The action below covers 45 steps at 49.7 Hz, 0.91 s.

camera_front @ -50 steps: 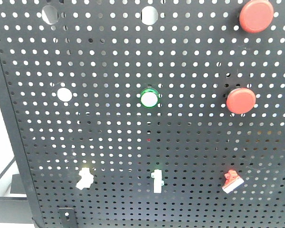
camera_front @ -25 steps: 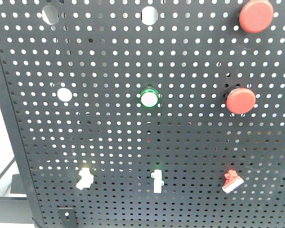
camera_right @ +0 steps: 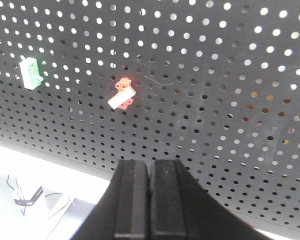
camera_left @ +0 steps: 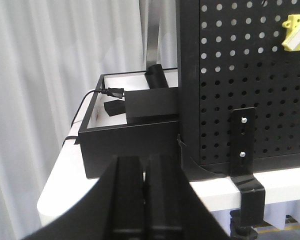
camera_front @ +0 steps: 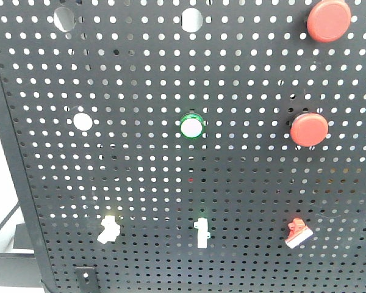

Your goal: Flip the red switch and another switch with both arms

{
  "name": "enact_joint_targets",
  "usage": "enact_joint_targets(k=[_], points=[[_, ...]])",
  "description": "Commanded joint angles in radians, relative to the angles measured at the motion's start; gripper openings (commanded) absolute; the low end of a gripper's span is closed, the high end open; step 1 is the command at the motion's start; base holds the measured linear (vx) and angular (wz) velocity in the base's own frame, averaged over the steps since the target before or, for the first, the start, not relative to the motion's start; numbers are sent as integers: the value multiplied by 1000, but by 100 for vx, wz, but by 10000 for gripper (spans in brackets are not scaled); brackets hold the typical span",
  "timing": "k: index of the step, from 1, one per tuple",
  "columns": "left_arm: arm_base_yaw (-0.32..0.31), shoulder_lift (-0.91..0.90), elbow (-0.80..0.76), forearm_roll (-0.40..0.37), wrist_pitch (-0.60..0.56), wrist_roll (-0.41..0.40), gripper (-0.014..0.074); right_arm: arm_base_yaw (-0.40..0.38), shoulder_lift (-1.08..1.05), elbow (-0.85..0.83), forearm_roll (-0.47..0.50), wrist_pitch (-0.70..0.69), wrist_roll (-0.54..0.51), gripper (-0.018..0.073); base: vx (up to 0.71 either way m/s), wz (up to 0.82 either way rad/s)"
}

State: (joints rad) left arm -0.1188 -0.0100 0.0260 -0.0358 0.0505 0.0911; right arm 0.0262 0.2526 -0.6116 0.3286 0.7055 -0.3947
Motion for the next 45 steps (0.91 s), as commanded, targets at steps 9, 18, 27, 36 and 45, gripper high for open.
enact_joint_targets(k=[9,18,27,36,45], points=[[0,-19,20,-12,-82,0,-6,-7,15,-27,12,-68,-5,-6,0,0],[0,-19,20,-12,-82,0,-6,-7,15,-27,12,-68,-5,-6,0,0],[0,-19,20,-12,-82,0,-6,-7,15,-27,5,-67,-7,-6,0,0],[0,-19,20,-12,-82,0,-6,-8,13,-2,-75,-122,65,-6,0,0],[0,-19,20,-12,-82,0,-6,-10,-47,211,-319,-447,376,-6,0,0]])
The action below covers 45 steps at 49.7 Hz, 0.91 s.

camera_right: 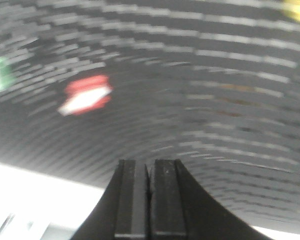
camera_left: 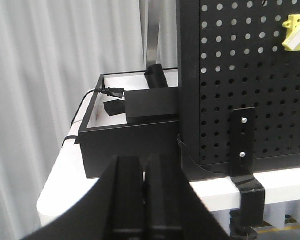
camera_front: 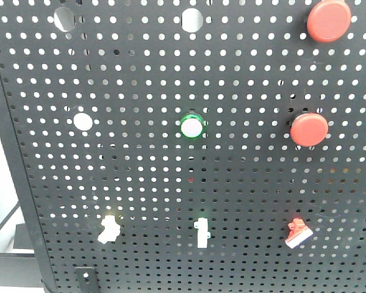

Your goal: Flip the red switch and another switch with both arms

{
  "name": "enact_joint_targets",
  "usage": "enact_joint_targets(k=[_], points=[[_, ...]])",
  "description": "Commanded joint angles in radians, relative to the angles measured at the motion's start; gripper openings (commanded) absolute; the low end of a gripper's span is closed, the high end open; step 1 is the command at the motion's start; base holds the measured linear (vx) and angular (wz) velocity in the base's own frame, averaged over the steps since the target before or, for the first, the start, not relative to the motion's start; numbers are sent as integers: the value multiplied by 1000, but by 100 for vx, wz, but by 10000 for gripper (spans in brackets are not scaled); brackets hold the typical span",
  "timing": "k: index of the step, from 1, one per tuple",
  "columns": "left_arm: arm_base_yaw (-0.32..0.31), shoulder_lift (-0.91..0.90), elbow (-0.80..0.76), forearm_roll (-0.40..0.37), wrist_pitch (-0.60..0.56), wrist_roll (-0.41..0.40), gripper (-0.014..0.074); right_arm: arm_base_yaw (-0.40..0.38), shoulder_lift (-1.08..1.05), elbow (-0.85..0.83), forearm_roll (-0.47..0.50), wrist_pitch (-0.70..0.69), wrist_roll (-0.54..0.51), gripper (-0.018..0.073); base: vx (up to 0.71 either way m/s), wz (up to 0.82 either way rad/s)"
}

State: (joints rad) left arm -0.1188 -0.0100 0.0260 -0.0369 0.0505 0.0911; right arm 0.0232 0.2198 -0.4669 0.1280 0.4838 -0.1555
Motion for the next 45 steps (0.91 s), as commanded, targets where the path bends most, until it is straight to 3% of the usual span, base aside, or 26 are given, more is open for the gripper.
enact_joint_targets(k=[1,6,17,45], points=[[0,-19,20,-11,-82,0,-6,-7,-24,98,-149,-246,170,-6,0,0],[0,-19,20,-11,-82,0,-6,-7,-75,246,-240,-347,261,-6,0,0],[0,-19,20,-11,-82,0,-6,-7,-224,500,-231,-496,257,-6,0,0],[1,-19,20,-10,-82,0,-6,-5,-238,503,-226,-511,252,-6,0,0]])
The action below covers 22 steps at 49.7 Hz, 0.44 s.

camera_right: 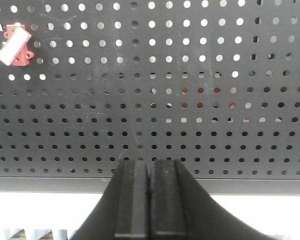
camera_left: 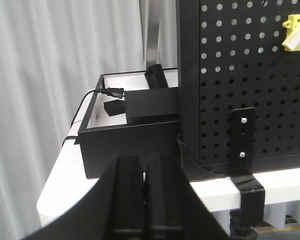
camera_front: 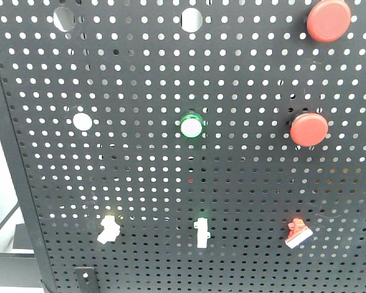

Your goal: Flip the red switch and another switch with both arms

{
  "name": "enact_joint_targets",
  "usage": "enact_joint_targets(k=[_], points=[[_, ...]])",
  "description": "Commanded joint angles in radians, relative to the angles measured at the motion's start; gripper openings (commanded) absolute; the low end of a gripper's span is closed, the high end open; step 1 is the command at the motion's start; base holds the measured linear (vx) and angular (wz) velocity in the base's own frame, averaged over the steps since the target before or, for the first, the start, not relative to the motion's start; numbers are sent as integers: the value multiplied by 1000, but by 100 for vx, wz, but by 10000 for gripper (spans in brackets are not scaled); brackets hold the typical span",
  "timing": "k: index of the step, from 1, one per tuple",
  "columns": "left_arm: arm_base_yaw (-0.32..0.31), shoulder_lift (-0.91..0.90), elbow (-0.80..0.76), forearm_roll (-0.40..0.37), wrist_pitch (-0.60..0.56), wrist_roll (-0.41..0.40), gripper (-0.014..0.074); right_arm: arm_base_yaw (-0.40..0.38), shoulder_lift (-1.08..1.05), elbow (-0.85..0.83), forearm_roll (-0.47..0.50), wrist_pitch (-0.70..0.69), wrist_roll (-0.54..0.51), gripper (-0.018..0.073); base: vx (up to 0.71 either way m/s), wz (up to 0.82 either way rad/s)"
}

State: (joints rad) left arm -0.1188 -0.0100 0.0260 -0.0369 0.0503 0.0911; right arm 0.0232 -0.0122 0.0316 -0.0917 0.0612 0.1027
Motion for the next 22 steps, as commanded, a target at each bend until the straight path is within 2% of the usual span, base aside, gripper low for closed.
enact_joint_targets(k=[1,22], points=[[1,-19,20,-10,-82,0,-6,-5,-6,5,-7,-88,-6,-6,0,0],[1,-19,20,-10,-82,0,-6,-5,-6,5,-7,-88,-6,-6,0,0]])
